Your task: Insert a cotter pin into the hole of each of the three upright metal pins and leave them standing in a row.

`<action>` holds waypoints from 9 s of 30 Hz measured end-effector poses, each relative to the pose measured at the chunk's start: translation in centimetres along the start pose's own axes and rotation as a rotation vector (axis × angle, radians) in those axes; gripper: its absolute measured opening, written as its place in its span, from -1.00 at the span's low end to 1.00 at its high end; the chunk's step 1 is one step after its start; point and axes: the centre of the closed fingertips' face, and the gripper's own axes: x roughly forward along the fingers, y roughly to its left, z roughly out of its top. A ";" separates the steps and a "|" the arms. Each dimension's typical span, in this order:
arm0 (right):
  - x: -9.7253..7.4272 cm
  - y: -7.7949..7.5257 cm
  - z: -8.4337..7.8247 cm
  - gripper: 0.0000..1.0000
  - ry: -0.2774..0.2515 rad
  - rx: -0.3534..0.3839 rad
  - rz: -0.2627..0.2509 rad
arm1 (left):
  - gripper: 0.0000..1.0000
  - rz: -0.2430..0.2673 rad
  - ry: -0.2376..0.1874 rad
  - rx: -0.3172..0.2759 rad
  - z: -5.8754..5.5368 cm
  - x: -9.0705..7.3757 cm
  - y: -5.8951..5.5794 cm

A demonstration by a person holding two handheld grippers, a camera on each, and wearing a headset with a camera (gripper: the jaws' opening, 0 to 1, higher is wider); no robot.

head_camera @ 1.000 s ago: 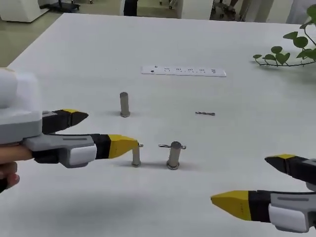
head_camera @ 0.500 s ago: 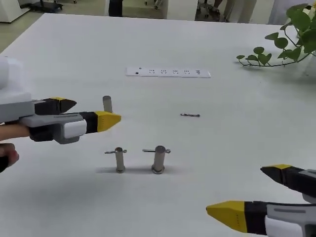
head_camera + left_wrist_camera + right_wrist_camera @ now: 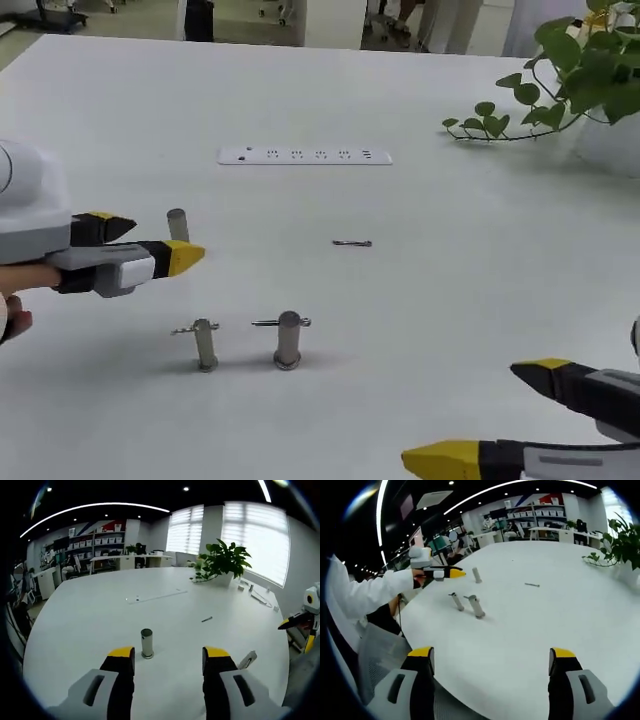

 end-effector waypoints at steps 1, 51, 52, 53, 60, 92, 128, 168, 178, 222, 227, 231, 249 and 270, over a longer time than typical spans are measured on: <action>0.0 0.0 0.0 0.87 -0.001 0.002 0.000 | 0.02 0.011 0.003 0.004 -0.1 0.2 0.2; 0.5 0.1 -0.6 0.79 0.017 0.047 0.033 | -0.79 0.128 0.031 0.024 -1.3 5.9 4.2; 0.5 0.1 -0.5 0.79 0.015 0.048 0.033 | -0.79 0.126 0.032 0.023 -1.3 5.9 4.2; 0.5 0.0 -0.5 0.79 0.014 0.049 0.033 | -0.79 0.125 0.035 0.024 -1.3 5.9 4.3; 0.5 -0.1 -0.5 0.78 0.015 0.049 0.036 | -0.81 0.118 0.063 0.062 -1.2 6.1 4.4; 0.7 1.3 0.0 0.75 0.009 -0.006 0.071 | -0.83 0.012 -0.016 0.178 3.1 -4.8 0.3; 0.3 1.5 0.3 0.68 -0.027 -0.006 0.068 | -0.83 -0.274 0.032 0.174 -2.5 -8.8 -12.7; 0.9 1.7 0.2 0.66 -0.017 -0.006 0.079 | -0.82 -0.261 0.172 0.257 -7.0 -5.0 -14.7; 0.9 1.9 0.4 0.65 -0.015 -0.018 0.083 | -0.82 -0.269 0.181 0.274 -7.1 -5.1 -14.6; 0.8 2.3 0.4 0.65 -0.009 -0.040 0.094 | -0.41 -0.380 0.178 0.290 -8.2 -6.8 -16.5; 0.6 2.2 0.6 0.65 -0.009 -0.043 0.090 | -0.01 -0.368 0.114 0.258 -7.0 -7.7 -16.3; 0.7 1.8 0.7 0.65 -0.004 -0.057 0.087 | 0.25 -0.386 0.079 0.192 -6.2 -8.6 -16.3; 1.1 -1.3 3.8 0.64 0.025 -0.190 0.056 | 0.97 -0.362 0.099 0.111 -6.7 -10.2 -15.2; 5.5 -5.4 9.9 0.15 0.150 -0.505 0.110 | 0.89 -0.290 0.077 0.028 -6.9 -11.1 -14.7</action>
